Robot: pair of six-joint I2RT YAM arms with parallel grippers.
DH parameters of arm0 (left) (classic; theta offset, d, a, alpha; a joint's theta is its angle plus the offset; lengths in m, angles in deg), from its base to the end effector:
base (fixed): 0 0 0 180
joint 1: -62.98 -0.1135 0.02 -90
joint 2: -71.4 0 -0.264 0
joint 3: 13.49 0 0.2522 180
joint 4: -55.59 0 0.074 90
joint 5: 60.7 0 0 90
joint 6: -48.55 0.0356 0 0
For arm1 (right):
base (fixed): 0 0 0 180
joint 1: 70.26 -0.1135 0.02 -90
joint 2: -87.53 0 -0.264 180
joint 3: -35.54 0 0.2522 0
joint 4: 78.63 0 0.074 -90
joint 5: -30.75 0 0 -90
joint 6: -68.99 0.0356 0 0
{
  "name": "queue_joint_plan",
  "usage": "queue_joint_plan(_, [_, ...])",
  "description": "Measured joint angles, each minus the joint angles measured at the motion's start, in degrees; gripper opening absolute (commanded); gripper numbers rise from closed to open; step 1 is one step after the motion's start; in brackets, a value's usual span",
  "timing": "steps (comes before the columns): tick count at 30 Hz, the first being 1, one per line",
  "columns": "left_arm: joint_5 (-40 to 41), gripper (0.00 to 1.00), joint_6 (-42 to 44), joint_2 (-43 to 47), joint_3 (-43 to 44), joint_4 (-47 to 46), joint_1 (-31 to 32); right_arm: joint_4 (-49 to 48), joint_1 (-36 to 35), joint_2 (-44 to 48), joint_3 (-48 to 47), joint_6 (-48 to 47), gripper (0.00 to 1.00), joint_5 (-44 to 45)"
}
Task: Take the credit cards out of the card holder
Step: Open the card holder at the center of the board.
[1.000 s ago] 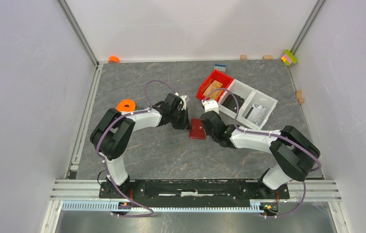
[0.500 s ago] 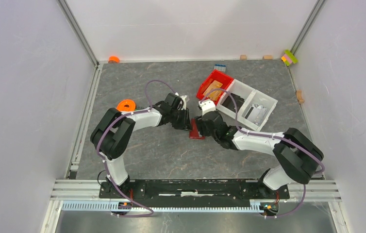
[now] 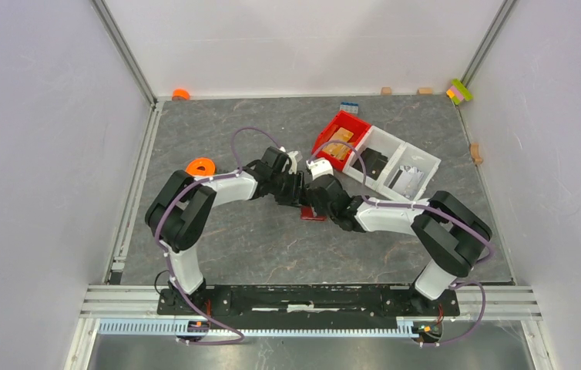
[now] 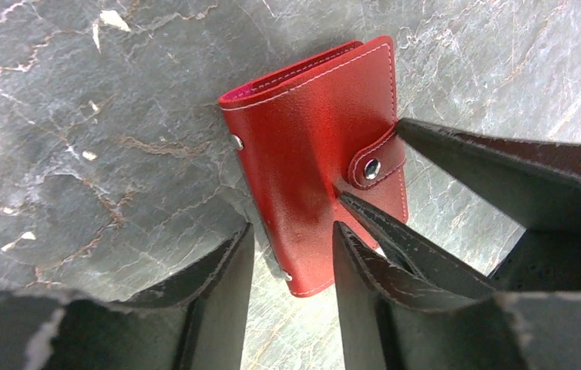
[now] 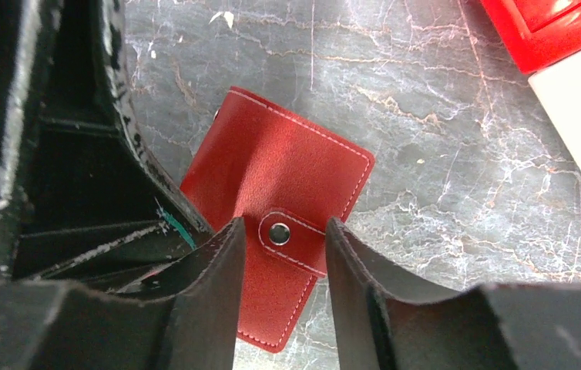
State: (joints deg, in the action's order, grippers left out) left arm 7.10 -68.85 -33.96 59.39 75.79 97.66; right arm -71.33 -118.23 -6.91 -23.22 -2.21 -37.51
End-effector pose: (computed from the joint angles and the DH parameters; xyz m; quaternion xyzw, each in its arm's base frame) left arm 0.2946 -0.2202 0.1476 0.1205 0.9239 -0.3182 0.1750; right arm 0.2265 0.2316 0.1566 -0.1540 0.8905 0.0712 0.4223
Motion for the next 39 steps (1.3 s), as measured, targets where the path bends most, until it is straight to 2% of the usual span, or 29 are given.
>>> queue_joint_plan(3, [-0.9,0.42,0.0,-0.6,0.2,-0.5,0.0,0.3,0.0,-0.9,-1.1,0.5,0.30,0.6])
queue_joint_plan(5, [-1.2,0.36,0.0,-0.9,0.3,-0.7,0.0,0.3,0.0,-1.3,-1.5,0.6,0.26,0.7])
queue_joint_plan(7, [-1.6,0.27,0.0,-1.4,0.5,-0.6,0.0,0.3,0.0,-1.3,-1.6,0.7,0.22,0.8])
queue_joint_plan(11, [-2.4,0.04,0.0,-2.4,1.4,-0.4,-0.2,0.3,0.0,-1.2,-1.6,0.9,0.11,0.9])
queue_joint_plan(15, [-2.3,0.02,0.0,-2.4,1.9,-0.3,-0.2,0.5,0.0,-0.9,-1.6,0.9,0.00,1.7])
queue_joint_plan(21, [-2.0,0.02,0.0,-2.6,2.3,0.3,-0.2,2.8,0.0,0.5,-1.2,1.1,0.00,4.7])
queue_joint_plan(22, [-1.9,0.02,0.0,-2.6,2.4,0.5,-0.2,3.2,0.0,0.9,-0.9,1.3,0.02,5.3])
queue_joint_plan(23, [-1.9,0.02,0.0,-2.6,2.5,0.7,-0.2,3.5,0.0,1.4,-0.7,1.3,0.08,5.7])
queue_joint_plan(25, [-1.9,0.02,0.0,-2.7,2.6,0.9,-0.2,3.7,0.0,2.6,0.1,1.2,0.37,5.7])
queue_joint_plan(27, [-1.9,0.02,0.0,-2.8,2.7,1.0,-0.2,3.5,0.0,3.4,0.8,1.2,0.58,5.1])
queue_joint_plan(30, [-1.9,0.02,0.0,-2.8,2.7,1.0,-0.2,2.4,0.0,5.0,2.1,0.2,0.75,3.3])
queue_joint_plan(37, [-2.2,0.02,0.0,-2.8,2.7,1.0,-0.2,1.1,0.0,5.2,2.7,-0.4,0.79,0.0])
queue_joint_plan(39, [-2.4,0.02,0.0,-2.8,2.7,1.0,-0.2,1.3,0.0,4.3,2.4,-0.2,0.73,-0.1])
